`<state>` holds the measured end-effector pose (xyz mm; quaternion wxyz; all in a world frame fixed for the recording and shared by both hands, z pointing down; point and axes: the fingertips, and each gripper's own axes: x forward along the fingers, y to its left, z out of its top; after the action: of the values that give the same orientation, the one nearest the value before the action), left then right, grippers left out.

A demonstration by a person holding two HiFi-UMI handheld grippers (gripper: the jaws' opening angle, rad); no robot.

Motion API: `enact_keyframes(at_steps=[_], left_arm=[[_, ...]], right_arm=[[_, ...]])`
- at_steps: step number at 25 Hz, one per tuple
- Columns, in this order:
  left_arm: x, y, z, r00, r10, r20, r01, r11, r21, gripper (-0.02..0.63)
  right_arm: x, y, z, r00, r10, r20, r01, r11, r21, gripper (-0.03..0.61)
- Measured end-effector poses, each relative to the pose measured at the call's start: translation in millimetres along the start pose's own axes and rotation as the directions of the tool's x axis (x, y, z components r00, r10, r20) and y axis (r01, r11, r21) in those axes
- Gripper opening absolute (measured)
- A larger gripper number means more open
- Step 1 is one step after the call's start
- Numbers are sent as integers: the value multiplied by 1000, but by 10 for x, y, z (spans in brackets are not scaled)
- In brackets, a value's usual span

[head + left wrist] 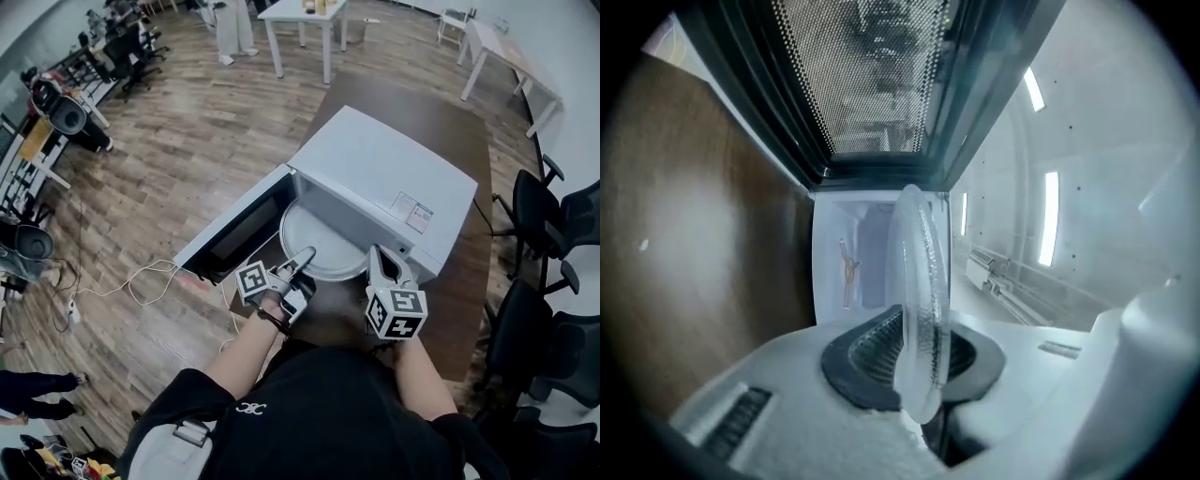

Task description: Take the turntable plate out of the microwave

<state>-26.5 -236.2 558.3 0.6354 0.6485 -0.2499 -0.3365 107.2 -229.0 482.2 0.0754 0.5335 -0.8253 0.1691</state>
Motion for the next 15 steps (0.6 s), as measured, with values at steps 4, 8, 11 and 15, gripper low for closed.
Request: enact_keyframes(at_steps=[4,8,11,15], left_arm=[[-257,-87,-54,1000,-5,-9,5,1000,16,37],[-386,-128,-110,1000,-11,-24,12,1000,21,37],[-424,-152,-135,1000,-20,-21,20,1000,5,37],[-471,-181,-173,999,-24,-26,24,1000,10,37]], right_arm=[[-55,-15,3,1000,-21,14,21,1000,-6,8],[-49,-100,-39,999,-34,0,34,999,9,8],[-33,-158,-36,999,-35,-6,35,999,3,8],[-42,-134,-72,999,-28,-26,27,999,-29,6]])
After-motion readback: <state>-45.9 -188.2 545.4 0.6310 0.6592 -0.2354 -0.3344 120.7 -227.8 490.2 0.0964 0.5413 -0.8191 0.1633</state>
